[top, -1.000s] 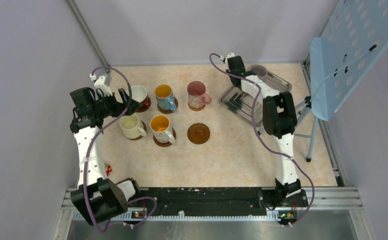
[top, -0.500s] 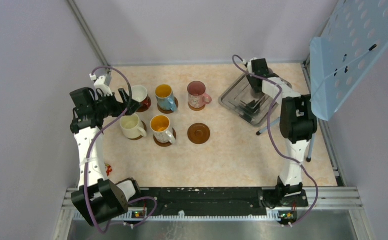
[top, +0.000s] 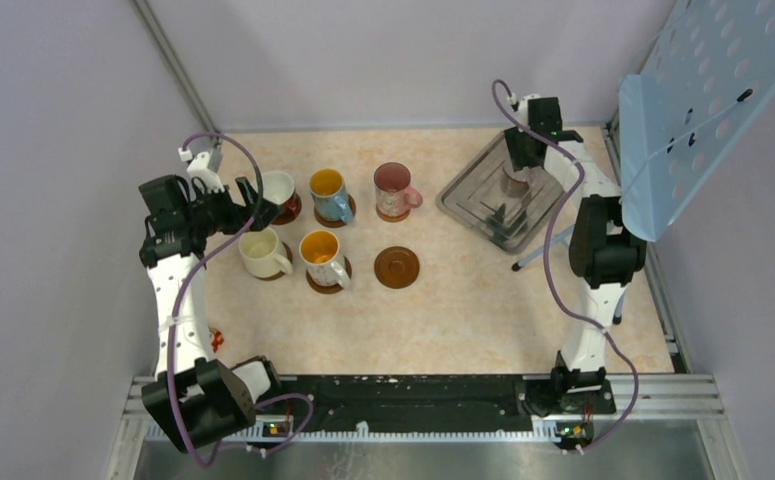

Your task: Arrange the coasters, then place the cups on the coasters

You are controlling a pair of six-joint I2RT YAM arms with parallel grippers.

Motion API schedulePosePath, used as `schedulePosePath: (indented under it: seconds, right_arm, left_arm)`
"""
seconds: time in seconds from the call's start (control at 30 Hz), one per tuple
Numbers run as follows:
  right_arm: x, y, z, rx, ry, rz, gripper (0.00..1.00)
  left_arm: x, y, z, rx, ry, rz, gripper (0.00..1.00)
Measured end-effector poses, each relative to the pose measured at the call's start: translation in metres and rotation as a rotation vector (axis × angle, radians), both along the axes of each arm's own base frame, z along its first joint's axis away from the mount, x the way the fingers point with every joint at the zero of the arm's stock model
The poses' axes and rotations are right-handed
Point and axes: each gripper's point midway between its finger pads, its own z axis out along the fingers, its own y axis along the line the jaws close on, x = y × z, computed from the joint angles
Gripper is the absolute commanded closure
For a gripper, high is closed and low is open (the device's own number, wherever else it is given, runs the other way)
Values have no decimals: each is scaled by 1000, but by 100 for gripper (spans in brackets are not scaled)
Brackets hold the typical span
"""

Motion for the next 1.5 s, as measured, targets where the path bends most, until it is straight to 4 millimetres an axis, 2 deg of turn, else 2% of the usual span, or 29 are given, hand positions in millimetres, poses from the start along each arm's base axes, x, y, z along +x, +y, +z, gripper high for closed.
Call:
schedulePosePath:
  seconds: [0.1,0.33,0.5,0.63,0.77,0.9,1.13,1.37,1.5]
  right_arm:
    - [4,-12,-4,30,7,-31,35]
    - [2,-25,-39,92,88,-86,44]
    - [7,-20,-63,151,124,-96,49]
    - [8,-17,-75,180,142,-96,57]
    - [11,-16,-75,190,130,-99,64]
    - [13,-18,-73,191,118,-103,99]
    - [14,-11,-72,245,84,-104,100]
    - [-19,0,-71,294,116,-65,100]
    - [-34,8,-61,323,112,-24,100]
  left_arm:
    - [0,0,0,0,0,0,1]
    - [0,0,0,0,0,0,1]
    - [0,0,0,0,-1,0,1]
    - [0,0,0,1,-1,1,1]
    - [0,1,0,1,0,3,1]
    - [0,1,0,0,0,3,1]
    - [0,1,0,0,-1,3,1]
    - [0,1,0,1,0,4,1]
    - [0,1,0,-1,1,7,1]
